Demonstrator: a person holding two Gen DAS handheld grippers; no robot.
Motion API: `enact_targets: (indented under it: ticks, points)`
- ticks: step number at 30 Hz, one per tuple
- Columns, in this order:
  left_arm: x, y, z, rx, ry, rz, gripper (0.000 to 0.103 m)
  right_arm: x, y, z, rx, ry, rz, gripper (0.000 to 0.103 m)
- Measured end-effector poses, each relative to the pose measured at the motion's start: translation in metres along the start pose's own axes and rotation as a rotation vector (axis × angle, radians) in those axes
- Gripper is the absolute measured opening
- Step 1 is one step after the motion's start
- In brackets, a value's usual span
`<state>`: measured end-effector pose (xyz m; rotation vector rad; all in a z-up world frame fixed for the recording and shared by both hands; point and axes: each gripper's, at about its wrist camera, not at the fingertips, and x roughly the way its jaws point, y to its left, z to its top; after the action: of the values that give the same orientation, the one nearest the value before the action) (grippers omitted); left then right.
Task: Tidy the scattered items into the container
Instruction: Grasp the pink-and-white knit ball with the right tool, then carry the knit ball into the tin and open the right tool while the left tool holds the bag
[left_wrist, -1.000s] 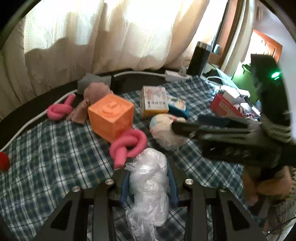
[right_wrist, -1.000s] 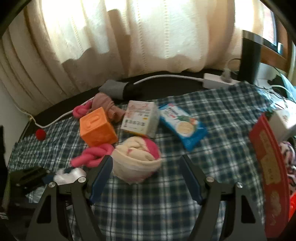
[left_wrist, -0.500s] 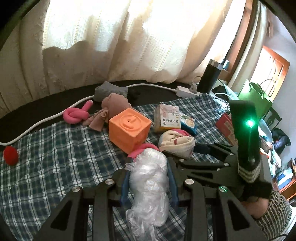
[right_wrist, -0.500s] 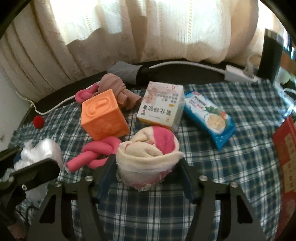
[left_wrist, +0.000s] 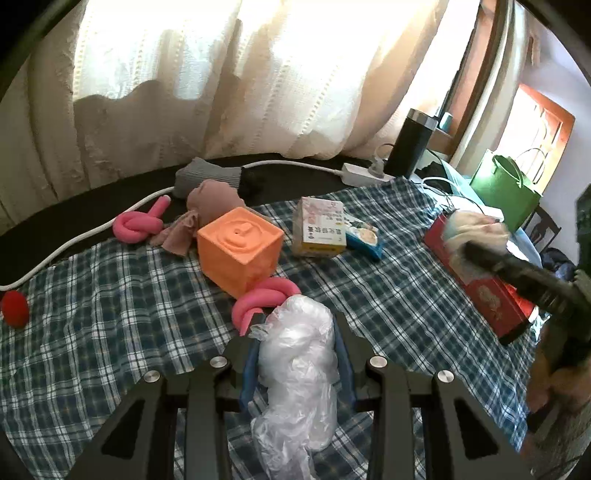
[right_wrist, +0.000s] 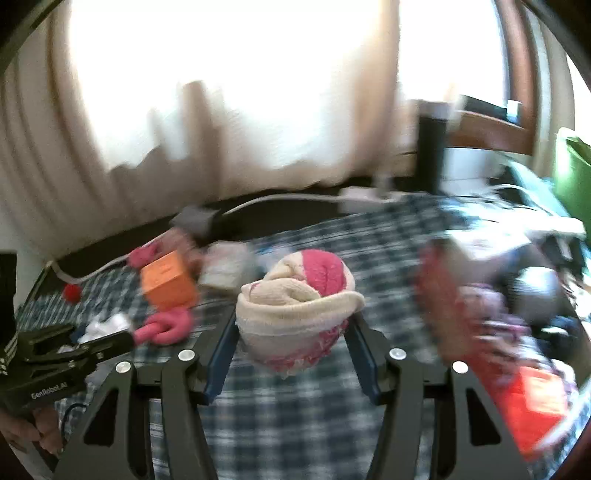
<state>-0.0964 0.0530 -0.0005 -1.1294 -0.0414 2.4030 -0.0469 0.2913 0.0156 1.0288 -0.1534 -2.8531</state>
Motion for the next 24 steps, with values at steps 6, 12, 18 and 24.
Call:
enact_targets:
  ticks: [6,12,18,24]
  points:
    - [0.003,-0.009,-0.003,0.015,0.006,0.002,0.037,-0.029,-0.072,-0.002,0.087,-0.021,-0.167,0.061]
    - [0.001,-0.016,-0.005,0.033,0.002,-0.003,0.037,-0.035,-0.126,0.003,0.185,-0.014,-0.259,0.061]
    - [0.001,-0.019,-0.006,0.036,0.004,-0.006,0.037,-0.018,-0.146,0.002,0.216,0.040,-0.255,0.064]
    - [0.003,-0.016,-0.004,0.042,0.003,-0.010,0.037,-0.012,-0.158,-0.002,0.280,0.061,-0.225,0.066]
